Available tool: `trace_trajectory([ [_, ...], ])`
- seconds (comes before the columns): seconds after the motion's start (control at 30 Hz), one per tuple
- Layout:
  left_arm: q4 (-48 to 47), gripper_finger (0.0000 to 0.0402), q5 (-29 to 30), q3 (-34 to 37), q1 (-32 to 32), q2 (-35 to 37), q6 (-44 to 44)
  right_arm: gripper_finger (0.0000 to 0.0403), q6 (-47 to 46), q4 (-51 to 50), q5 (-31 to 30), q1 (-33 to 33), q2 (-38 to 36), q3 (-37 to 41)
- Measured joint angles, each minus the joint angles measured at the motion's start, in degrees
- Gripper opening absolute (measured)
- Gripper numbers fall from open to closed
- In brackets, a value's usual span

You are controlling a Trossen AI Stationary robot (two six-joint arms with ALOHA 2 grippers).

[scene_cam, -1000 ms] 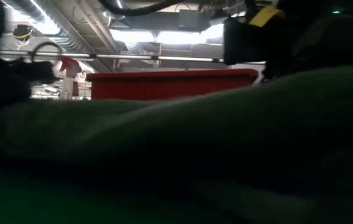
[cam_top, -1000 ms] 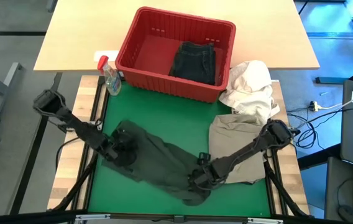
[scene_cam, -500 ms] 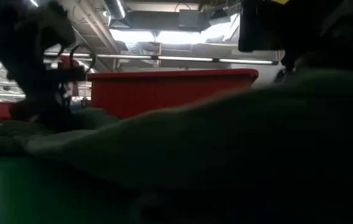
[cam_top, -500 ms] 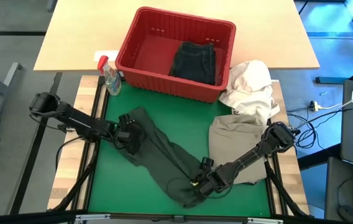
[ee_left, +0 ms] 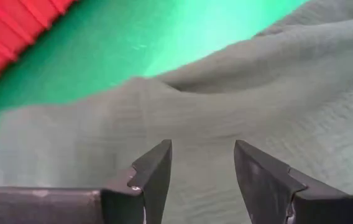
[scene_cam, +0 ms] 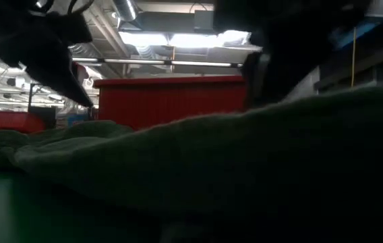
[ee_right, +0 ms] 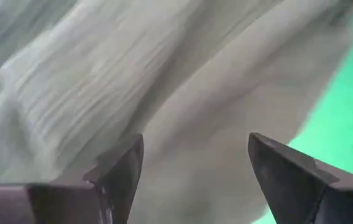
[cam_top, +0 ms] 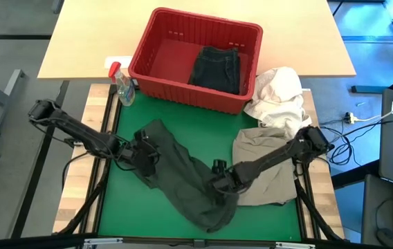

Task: Fold Laundry from Bin
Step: Fold the green polo shirt

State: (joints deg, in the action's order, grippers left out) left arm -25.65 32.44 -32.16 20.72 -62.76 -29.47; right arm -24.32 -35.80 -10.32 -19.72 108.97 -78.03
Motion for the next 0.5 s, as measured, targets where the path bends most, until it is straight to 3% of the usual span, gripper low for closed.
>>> trace_trajectory([
  [0.1,5.0,0.0169,-0.8,4.6,0.5,-0.8,-3.4,0.0292,-3.0,-1.0,2.2,-2.3,0.0,0.8],
  [0.33,9.1,0.0169,0.4,16.3,0.7,-1.8,-18.1,0.0292,-16.2,3.9,-4.0,-11.2,-0.1,7.9],
  [0.5,10.4,0.0169,-0.6,20.1,1.5,-1.5,-27.2,0.0292,-27.8,8.1,-6.3,-15.4,-0.5,14.8],
])
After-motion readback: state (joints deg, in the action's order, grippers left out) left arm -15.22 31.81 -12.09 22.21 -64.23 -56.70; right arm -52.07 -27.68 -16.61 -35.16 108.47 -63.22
